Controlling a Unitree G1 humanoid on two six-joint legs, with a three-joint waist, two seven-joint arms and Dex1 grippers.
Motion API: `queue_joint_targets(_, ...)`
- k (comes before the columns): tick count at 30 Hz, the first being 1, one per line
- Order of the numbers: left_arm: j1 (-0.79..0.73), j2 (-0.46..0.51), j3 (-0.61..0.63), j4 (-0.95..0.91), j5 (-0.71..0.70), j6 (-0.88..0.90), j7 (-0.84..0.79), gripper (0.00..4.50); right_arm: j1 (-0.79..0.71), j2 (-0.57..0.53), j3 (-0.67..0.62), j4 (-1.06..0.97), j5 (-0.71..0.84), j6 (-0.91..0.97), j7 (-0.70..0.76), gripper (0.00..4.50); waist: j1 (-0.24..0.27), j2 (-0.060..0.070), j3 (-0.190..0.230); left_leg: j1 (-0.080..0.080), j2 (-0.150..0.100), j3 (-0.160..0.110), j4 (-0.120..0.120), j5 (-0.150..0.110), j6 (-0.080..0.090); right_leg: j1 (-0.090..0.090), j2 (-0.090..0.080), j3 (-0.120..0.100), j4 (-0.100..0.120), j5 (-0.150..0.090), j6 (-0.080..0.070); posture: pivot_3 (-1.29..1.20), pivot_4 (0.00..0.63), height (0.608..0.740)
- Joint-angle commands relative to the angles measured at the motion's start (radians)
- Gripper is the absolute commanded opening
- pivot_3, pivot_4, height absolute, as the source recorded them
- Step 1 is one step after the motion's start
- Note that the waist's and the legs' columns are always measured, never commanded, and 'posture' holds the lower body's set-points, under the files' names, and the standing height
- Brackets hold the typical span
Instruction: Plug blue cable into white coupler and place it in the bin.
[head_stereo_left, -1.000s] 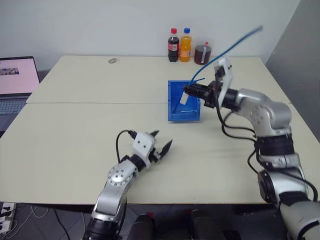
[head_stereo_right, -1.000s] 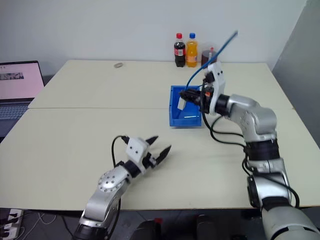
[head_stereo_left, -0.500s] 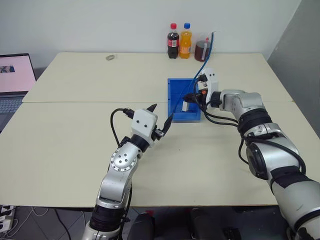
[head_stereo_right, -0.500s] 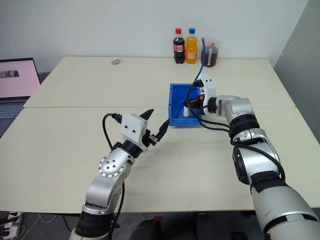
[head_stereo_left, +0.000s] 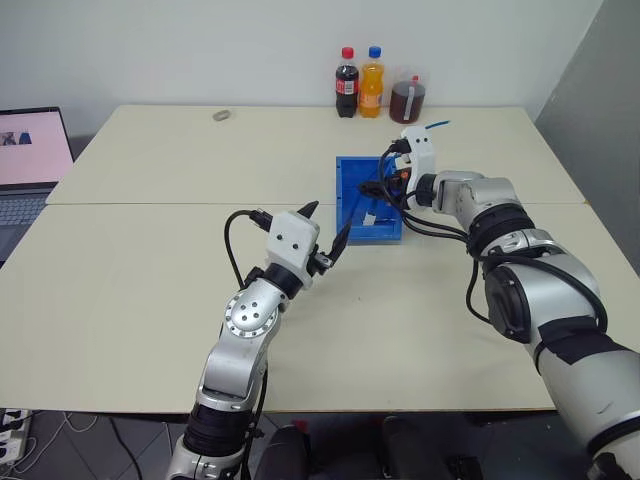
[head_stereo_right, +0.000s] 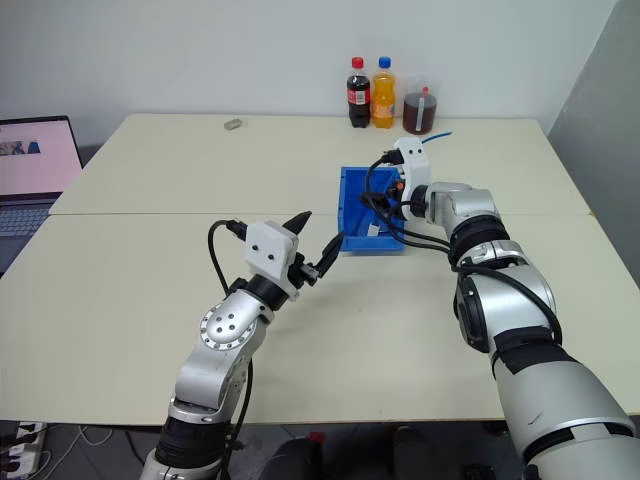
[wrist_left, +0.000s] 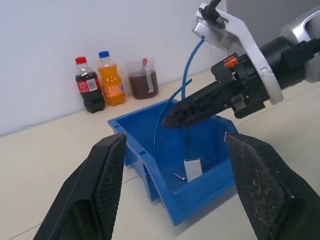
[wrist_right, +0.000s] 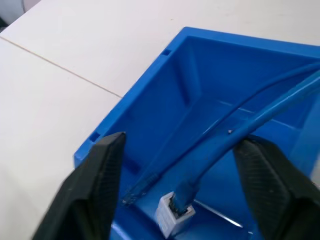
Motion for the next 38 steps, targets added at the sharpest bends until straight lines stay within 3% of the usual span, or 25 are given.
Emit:
queue_joint_targets(1, -0.012, -0.002, -0.004, -0.007, 0.004, -0.019, 0.005, 3.28, -0.058, -0.035, -0.048, -0.043, 0.002, -0.051, -0.030, 3.82, 0.000, 0.000, 0.000, 0.000, 0.000, 0.000, 0.000, 0.000, 0.000, 0.000, 0.000, 0.000, 0.000, 0.000, 0.000, 0.00, 0.150, 0.740)
queue_joint_targets(7, 0.003, -0.007, -0.001, -0.013, 0.010, -0.023, 0.024, 3.28, 0.059, -0.091, -0.089, -0.201, 0.003, -0.174, -0.106, 3.82, 0.001, 0.000, 0.000, 0.000, 0.000, 0.000, 0.000, 0.000, 0.000, 0.000, 0.000, 0.000, 0.000, 0.000, 0.000, 0.00, 0.150, 0.740)
queue_joint_targets(9, 0.012, -0.011, 0.006, -0.016, 0.014, -0.028, 0.041, 3.28, 0.156, -0.093, -0.121, -0.354, 0.023, -0.213, -0.139, 3.82, 0.004, 0.000, 0.000, 0.000, 0.000, 0.000, 0.000, 0.000, 0.000, 0.001, 0.000, 0.000, 0.000, 0.000, 0.000, 0.00, 0.150, 0.740)
queue_joint_targets(13, 0.016, -0.021, 0.048, -0.002, 0.054, -0.058, 0.125, 3.28, 0.488, -0.025, -0.124, -0.910, 0.030, -0.171, -0.266, 3.82, 0.003, 0.000, 0.000, -0.001, 0.000, -0.001, 0.001, 0.000, 0.000, 0.001, -0.001, -0.001, 0.000, 0.000, 0.000, 0.00, 0.150, 0.740)
queue_joint_targets(21, 0.049, -0.046, 0.114, 0.011, 0.130, -0.081, 0.275, 3.28, 0.912, 0.119, -0.059, -1.386, -0.099, -0.144, -0.526, 3.82, 0.002, 0.001, -0.001, 0.002, 0.001, -0.001, 0.001, 0.000, 0.000, 0.002, 0.000, 0.001, 0.002, 0.001, 0.001, 0.00, 0.150, 0.740)
queue_joint_targets(24, 0.139, -0.045, 0.164, 0.004, 0.144, -0.088, 0.325, 3.28, 1.117, 0.176, -0.034, -1.501, -0.089, -0.163, -0.551, 3.82, 0.002, 0.000, -0.004, 0.004, 0.001, -0.001, 0.001, 0.001, -0.001, 0.005, 0.000, 0.001, 0.000, 0.001, 0.002, 0.00, 0.150, 0.740)
queue_joint_targets(30, 0.357, -0.046, 0.202, 0.004, 0.105, -0.122, 0.305, 3.28, 1.420, 0.148, 0.044, -1.668, -0.109, -0.169, -0.502, 3.82, 0.002, 0.000, -0.003, 0.005, 0.000, 0.000, 0.001, 0.000, -0.001, 0.005, -0.001, 0.002, -0.001, 0.001, 0.003, 0.00, 0.150, 0.740)
queue_joint_targets(34, 0.432, -0.044, 0.206, -0.063, 0.082, -0.115, 0.281, 3.28, 1.486, 0.071, 0.004, -1.690, -0.118, -0.190, -0.471, 3.82, 0.001, -0.002, -0.002, 0.009, 0.001, 0.000, 0.001, 0.000, -0.001, 0.008, 0.001, 0.002, -0.001, -0.002, 0.008, 0.00, 0.150, 0.740)
queue_joint_targets(38, 0.408, -0.044, 0.197, -0.134, 0.055, -0.044, 0.260, 3.28, 1.451, 0.046, -0.069, -1.668, -0.084, -0.176, -0.490, 3.82, 0.003, -0.002, -0.002, 0.011, 0.001, 0.000, 0.002, 0.002, -0.001, 0.009, 0.003, 0.002, 0.000, -0.001, 0.010, 0.00, 0.150, 0.740)
